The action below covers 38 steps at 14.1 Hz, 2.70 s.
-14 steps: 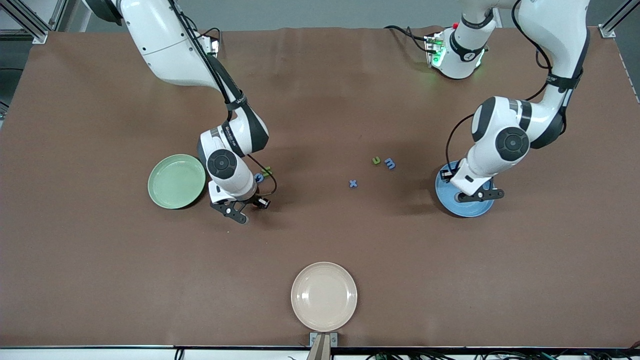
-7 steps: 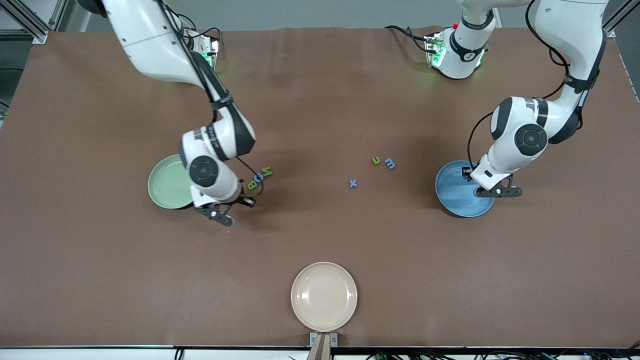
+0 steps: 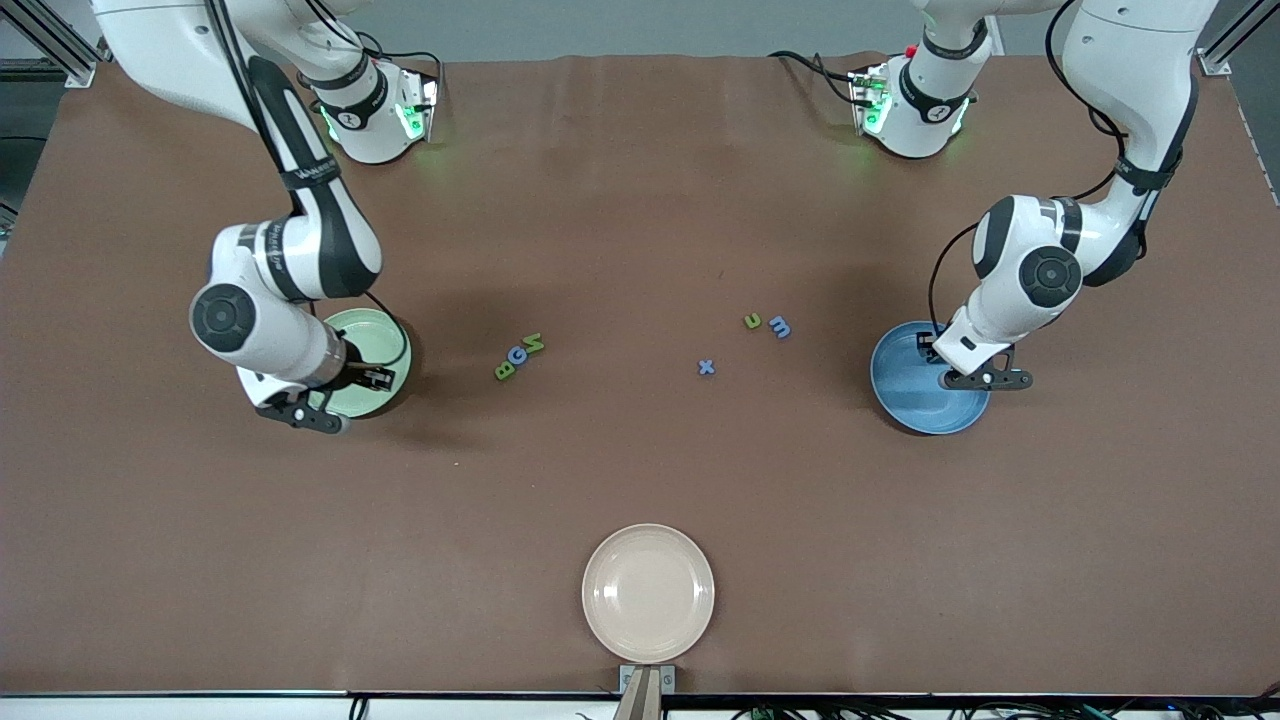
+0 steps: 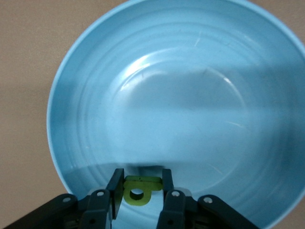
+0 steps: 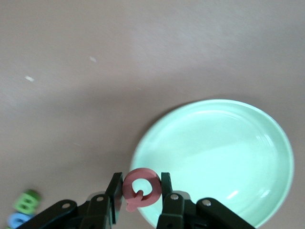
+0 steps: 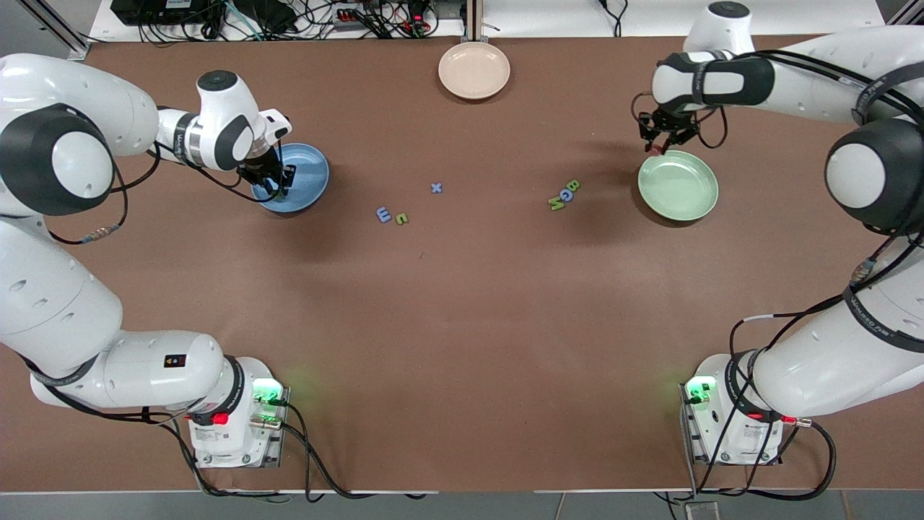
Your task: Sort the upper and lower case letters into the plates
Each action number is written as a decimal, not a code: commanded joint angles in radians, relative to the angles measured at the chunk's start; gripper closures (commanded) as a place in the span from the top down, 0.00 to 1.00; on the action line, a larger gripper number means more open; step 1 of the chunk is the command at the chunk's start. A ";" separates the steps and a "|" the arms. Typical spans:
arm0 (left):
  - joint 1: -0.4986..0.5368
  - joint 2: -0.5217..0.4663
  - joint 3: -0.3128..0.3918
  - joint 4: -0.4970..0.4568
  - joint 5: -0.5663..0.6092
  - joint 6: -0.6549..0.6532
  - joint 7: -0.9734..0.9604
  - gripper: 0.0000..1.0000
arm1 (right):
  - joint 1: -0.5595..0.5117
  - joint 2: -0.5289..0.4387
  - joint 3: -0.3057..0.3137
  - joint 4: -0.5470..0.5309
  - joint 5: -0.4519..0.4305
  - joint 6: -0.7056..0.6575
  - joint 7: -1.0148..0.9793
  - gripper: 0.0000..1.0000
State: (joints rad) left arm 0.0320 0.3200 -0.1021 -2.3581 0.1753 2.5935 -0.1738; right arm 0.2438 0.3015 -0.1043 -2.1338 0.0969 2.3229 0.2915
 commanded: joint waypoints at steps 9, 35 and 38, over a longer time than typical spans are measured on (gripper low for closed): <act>0.009 -0.094 -0.141 0.062 0.015 -0.133 -0.174 1.00 | -0.077 -0.076 0.017 -0.258 0.001 0.124 -0.065 0.03; -0.106 0.163 -0.396 0.128 0.113 -0.047 -1.210 0.63 | 0.315 0.198 0.025 0.067 0.024 0.214 0.787 0.83; -0.104 0.166 -0.396 0.128 0.113 -0.046 -1.210 0.52 | 0.341 0.226 0.023 0.081 0.052 0.233 0.794 0.81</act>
State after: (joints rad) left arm -0.0772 0.4799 -0.4975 -2.2303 0.2612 2.5444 -1.3573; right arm 0.5614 0.5061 -0.0732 -2.0745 0.1244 2.5499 1.0653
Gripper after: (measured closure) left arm 0.405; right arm 0.172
